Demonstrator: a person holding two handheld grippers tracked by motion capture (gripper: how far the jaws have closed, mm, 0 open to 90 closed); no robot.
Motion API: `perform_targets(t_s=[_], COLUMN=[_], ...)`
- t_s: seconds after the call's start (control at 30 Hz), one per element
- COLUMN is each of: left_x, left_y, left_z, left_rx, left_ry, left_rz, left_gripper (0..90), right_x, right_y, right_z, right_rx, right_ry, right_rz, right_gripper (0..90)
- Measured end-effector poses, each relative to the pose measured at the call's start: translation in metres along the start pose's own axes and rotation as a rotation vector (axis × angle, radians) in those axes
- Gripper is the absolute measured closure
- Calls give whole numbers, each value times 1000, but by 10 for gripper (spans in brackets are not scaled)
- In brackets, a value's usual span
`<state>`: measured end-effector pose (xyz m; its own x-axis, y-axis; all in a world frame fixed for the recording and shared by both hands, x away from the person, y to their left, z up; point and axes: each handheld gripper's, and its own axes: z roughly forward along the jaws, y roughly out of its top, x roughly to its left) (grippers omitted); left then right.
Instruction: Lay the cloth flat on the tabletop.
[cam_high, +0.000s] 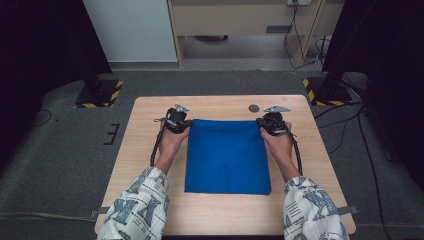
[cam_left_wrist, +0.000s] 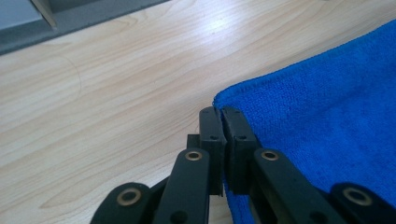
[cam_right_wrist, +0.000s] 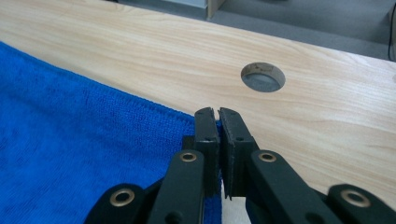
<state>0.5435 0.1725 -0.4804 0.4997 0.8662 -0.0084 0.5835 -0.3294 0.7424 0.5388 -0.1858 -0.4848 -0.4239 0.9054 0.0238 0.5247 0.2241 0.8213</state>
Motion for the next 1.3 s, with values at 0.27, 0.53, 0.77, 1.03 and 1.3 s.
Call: perform_targets(t_s=[0.27,0.53,0.77,1.03,1.3], left_x=[4,6,1,-4,-9], left_y=[-1,18,22,27,29], left_z=[8,-11,-24,-36,-48], left_rx=[-39,-109,-116,-144,-144], left_ry=[32,37,26,1,-8], left_rz=[-29,4,26,38,53], left_gripper=[764,665,621,566,493], right_x=[-3,-8,-1,3,8], right_y=[-1,7,9,11,14], right_z=[13,0,-8,-16,-24], right_rx=[-16,-70,-53,-55,-54], right_ry=[-66,-107,-78,-75,-84], right_rz=[27,34,24,34,20], right_gripper=[562,306,260,215,171])
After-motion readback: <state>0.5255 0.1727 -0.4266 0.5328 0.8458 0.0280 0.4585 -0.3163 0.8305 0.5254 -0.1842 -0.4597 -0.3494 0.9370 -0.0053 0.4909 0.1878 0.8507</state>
